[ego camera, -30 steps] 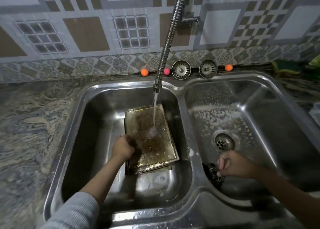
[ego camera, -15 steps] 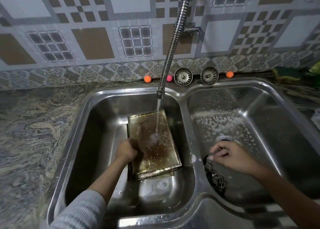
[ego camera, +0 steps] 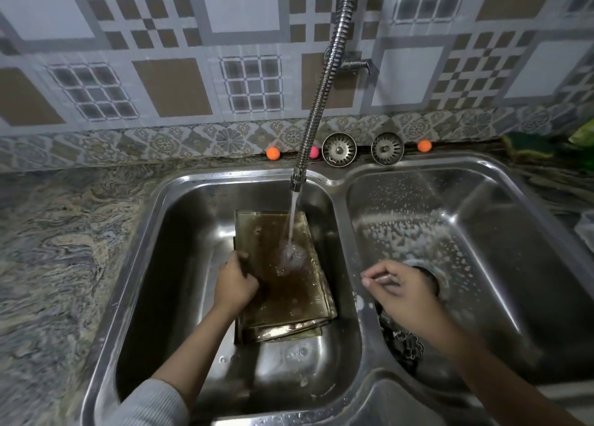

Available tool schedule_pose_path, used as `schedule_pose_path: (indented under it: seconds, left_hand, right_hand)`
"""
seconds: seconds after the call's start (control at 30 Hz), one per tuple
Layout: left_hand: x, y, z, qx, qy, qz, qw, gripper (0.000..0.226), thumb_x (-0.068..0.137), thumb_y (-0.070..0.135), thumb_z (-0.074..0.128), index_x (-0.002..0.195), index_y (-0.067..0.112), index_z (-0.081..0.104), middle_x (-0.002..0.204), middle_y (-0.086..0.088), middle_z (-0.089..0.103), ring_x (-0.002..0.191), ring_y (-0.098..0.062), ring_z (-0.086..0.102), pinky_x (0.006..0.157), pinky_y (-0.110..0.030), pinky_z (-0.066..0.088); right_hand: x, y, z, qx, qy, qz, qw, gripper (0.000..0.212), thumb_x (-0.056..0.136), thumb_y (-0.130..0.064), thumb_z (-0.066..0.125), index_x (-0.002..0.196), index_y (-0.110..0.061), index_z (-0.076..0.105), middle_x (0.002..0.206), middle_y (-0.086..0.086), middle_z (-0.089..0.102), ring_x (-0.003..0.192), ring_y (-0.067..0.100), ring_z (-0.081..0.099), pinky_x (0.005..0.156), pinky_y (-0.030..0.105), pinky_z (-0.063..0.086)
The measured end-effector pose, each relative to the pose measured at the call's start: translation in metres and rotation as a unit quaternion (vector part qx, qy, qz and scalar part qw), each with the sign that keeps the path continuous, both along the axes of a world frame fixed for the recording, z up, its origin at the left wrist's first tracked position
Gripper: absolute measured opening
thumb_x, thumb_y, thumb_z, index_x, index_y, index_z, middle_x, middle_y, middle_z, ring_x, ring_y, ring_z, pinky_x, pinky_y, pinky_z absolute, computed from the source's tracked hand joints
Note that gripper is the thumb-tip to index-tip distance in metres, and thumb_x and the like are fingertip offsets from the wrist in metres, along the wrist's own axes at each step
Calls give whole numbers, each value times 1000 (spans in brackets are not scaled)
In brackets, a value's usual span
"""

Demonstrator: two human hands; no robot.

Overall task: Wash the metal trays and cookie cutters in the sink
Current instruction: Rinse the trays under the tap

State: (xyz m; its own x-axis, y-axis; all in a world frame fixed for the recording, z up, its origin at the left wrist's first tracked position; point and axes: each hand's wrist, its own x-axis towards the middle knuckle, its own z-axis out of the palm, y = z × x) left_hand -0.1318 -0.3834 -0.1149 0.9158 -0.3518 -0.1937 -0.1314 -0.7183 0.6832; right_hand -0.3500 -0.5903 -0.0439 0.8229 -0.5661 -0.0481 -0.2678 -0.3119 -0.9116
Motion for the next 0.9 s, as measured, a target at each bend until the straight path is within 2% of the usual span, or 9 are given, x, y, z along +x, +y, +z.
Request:
schedule_pose_path:
  seconds: [0.2,0.3,0.4,0.47,0.53,0.67,0.77,0.83,0.9]
  left_hand:
    - [-12,0,40,-82,-98,-52,990,60,78,-9,52,133,14,50,122,-11,51,103,-28,56,92,-37,48]
    - [-15,2,57,-92,-139,-64,984,65,76,-10,54,136,15,48,119,-11,52,102,-25,56,92,-38,49]
    - [-17,2,76,-164,-177,-24,970,57,79,-11,53,131,11,52,115,-10,58,103,-21,58,92,-40,50]
    - [-17,0,87,-204,-190,7,960,46,85,-7,51,127,13,54,118,-6,61,109,-18,59,94,-38,50]
    - [-20,1,91,-231,-184,39,955,40,89,-4,49,123,16,57,115,0,62,108,-16,60,93,-36,50]
    - [-44,-8,90,-265,-107,36,958,35,91,-4,48,118,15,59,111,8,62,110,-7,58,98,-22,44]
    - [-55,-23,85,-308,-67,63,947,30,91,-7,47,113,10,59,106,2,63,104,-10,59,89,-8,43]
    - [-48,-26,82,-341,-28,119,932,28,92,-7,46,112,8,58,107,-6,64,104,-19,61,92,-20,48]
    - [-44,-22,80,-343,-14,134,929,27,93,-4,47,113,10,57,108,-8,64,103,-19,61,93,-29,49]
  right_hand:
    - [47,38,-1,47,-11,71,996,9,86,-19,67,93,-25,68,90,-6,69,89,6,66,85,34,57]
    - [69,57,-9,4,-3,87,996,26,86,-36,61,111,-38,63,109,-17,65,106,5,62,95,36,52]
    - [88,81,-11,-47,25,130,990,49,96,-32,52,143,-25,41,147,-8,39,136,7,35,112,22,29]
    - [101,89,-12,-121,38,155,980,59,99,-41,43,152,-23,23,159,-6,13,146,11,13,117,27,16]
    - [120,77,-11,-188,80,133,970,65,99,-47,34,153,-21,10,161,1,-3,148,18,-2,120,38,5]
    - [164,48,15,-262,172,67,947,65,100,-46,26,153,-16,3,161,7,-9,148,23,-10,115,52,-7]
    - [163,67,25,-336,142,211,907,59,101,-38,27,153,-19,8,161,-2,-7,148,18,-9,116,58,-5]
    - [142,72,23,-368,115,302,872,58,101,-37,28,153,-22,8,161,-7,-6,147,11,-8,119,49,-3]
    - [136,49,20,-404,133,290,857,63,100,-46,29,154,-22,7,161,-5,-5,148,13,-5,117,44,-2]
